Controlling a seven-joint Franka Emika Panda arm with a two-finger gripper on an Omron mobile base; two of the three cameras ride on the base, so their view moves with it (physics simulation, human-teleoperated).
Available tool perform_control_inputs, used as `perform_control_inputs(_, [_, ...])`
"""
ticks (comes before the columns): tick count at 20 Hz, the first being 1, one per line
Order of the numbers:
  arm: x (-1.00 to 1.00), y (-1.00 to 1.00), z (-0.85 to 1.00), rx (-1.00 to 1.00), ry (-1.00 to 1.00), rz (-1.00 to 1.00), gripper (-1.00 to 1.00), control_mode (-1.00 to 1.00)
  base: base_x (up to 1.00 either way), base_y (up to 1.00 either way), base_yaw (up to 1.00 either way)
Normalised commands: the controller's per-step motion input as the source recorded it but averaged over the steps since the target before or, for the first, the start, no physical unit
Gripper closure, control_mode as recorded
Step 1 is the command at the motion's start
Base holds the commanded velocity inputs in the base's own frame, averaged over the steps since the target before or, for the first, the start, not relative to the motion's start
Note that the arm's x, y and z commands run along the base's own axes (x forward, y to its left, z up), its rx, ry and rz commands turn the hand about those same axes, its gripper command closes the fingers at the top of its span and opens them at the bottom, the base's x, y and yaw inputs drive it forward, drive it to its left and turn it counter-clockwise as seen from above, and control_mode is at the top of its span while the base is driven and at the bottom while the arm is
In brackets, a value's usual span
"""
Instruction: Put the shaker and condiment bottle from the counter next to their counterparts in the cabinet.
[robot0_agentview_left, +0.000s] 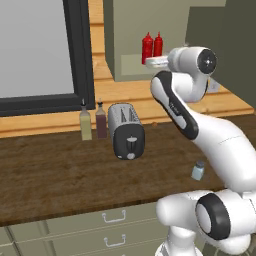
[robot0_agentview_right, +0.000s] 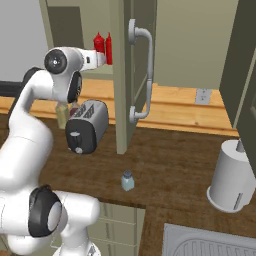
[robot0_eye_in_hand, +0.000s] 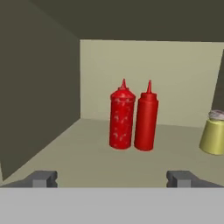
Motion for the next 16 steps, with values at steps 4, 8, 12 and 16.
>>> perform_control_inputs(4, [-0.81,0.00,-0.06,0.00,-0.03,-0.10,-1.00,-1.00,0.00,0.00,0.00])
perform_control_inputs(8, [-0.74,0.00,-0.17,0.00,-0.02,-0.21,-1.00,-1.00,0.00,0.00,0.00])
perform_control_inputs(12, [-0.70,0.00,-0.20,0.00,-0.01,-0.28,-1.00,-1.00,0.00,0.00,0.00])
perform_control_inputs(16, [-0.75,0.00,-0.20,0.00,-0.03,-0.33,-1.00,-1.00,0.00,0.00,0.00])
